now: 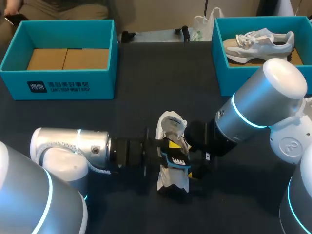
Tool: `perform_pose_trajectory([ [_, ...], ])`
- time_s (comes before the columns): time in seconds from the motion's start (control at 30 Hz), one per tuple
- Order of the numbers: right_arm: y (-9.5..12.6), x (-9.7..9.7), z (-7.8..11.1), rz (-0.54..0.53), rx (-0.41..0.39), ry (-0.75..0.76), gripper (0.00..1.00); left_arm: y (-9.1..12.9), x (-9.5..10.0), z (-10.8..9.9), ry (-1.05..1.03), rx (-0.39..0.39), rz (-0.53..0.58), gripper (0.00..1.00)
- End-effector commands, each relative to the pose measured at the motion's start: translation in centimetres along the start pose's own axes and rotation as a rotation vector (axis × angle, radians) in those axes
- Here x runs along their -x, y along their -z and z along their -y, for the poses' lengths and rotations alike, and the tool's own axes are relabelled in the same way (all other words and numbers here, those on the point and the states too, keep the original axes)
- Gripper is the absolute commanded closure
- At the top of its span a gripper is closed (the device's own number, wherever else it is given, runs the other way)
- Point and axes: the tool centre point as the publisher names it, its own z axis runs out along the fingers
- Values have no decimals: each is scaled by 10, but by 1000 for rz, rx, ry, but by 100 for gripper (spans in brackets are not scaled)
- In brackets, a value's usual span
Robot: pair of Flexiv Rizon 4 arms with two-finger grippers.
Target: Take the shoe out of the shoebox, open the shoe tongue, remove and reinsert the insole, then place the shoe into the shoebox
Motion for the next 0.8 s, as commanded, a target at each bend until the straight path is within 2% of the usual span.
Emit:
perform_pose_trajectory([
  [0.03,-1,-1,0,2,-1,-1,0,8,0,15,-17,-12,1,62],
  [0.13,-1,-1,0,2,-1,-1,0,4,1,22,-31,-18,-15,67],
  [0.2,-1,-1,0,2,-1,-1,0,2,2,26,-38,-22,-25,75],
  [0.23,-1,-1,0,2,-1,-1,0,0,1,27,-43,-17,-30,80],
  [0.27,-1,-1,0,2,-1,-1,0,0,1,27,-48,-11,-38,95],
  [0.3,-1,-1,0,2,-1,-1,0,-1,1,27,-56,0,-42,100],
  [0.6,-1,-1,0,2,-1,-1,0,-7,-2,12,-87,-7,-71,100],
  [0.8,-1,-1,0,2,-1,-1,0,-8,-2,-5,-117,5,-84,100],
])
